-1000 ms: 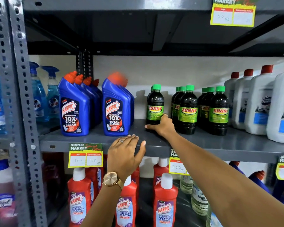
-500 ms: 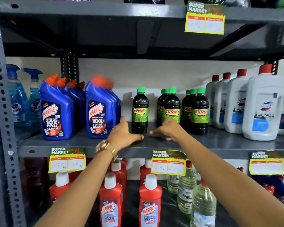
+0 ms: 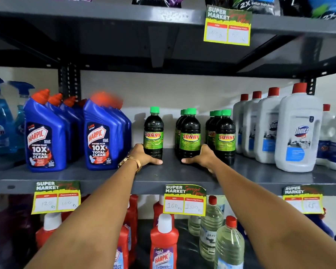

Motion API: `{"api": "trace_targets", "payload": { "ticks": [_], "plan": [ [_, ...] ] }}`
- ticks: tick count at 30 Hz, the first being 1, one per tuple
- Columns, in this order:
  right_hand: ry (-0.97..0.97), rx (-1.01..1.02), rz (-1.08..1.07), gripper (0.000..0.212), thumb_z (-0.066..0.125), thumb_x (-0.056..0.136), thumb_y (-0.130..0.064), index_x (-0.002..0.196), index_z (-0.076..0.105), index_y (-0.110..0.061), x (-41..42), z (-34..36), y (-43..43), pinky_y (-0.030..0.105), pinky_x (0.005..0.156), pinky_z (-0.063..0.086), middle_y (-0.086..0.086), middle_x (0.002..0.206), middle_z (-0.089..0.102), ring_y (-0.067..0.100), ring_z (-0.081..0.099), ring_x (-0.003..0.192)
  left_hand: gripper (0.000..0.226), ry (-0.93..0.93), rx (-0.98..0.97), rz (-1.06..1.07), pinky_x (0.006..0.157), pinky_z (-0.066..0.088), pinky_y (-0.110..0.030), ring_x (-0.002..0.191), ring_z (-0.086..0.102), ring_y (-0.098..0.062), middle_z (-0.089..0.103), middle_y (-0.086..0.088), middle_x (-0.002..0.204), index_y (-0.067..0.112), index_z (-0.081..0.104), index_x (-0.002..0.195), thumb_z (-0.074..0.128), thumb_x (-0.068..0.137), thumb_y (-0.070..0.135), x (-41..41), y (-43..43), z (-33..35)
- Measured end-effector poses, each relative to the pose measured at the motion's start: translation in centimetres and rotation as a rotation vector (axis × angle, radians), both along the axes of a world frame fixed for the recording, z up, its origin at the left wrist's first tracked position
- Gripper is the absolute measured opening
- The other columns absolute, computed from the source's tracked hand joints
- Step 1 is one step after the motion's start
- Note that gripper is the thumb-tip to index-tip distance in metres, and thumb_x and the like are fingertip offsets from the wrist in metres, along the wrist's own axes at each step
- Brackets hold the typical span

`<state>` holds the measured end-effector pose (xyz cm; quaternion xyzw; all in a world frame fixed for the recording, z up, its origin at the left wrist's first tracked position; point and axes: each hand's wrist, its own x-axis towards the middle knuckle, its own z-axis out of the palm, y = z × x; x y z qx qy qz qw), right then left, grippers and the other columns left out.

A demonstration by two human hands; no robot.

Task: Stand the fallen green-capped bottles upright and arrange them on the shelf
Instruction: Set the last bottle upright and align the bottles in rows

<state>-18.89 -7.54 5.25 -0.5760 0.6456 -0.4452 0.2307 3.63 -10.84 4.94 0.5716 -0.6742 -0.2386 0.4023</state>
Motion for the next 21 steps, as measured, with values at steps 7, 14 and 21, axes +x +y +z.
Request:
{"api": "trace_targets", "payload": {
  "ticks": [7,14,21],
  "plan": [
    [0.050,-0.035,0.042,0.081,0.088,0.067,-0.025,0.129,0.043,-0.002,0.18,-0.10,-0.66,0.035,0.100,0.042,0.015,0.133,0.054,0.030,0.050,0.126,0.079,0.005,-0.014,0.016,0.088,0.045,-0.028,0.100,0.058,-0.020,0.064,-0.004,0.115,0.013,0.058,0.119,0.093,0.051,0.031,0.17,-0.52,-0.35],
    [0.095,-0.083,0.007,0.080,0.088,0.067,-0.028,0.128,0.044,-0.002,0.30,-0.26,-0.67,0.037,0.102,0.043,0.016,0.133,0.054,0.032,0.052,0.125,0.082,-0.046,-0.038,0.012,0.095,0.046,-0.032,0.108,0.060,-0.023,0.064,-0.004,0.121,0.017,0.055,0.123,0.091,0.053,0.038,0.05,-0.30,-0.50],
    [0.099,-0.094,0.014,0.083,0.087,0.068,-0.027,0.132,0.042,-0.001,-0.01,-0.40,-0.81,0.037,0.102,0.042,0.017,0.135,0.053,0.032,0.050,0.126,0.083,-0.141,-0.079,0.048,0.095,0.048,-0.036,0.109,0.059,-0.025,0.063,-0.006,0.122,0.018,0.052,0.123,0.088,0.054,0.048,-0.34,-0.40,-0.61]
  ]
}}
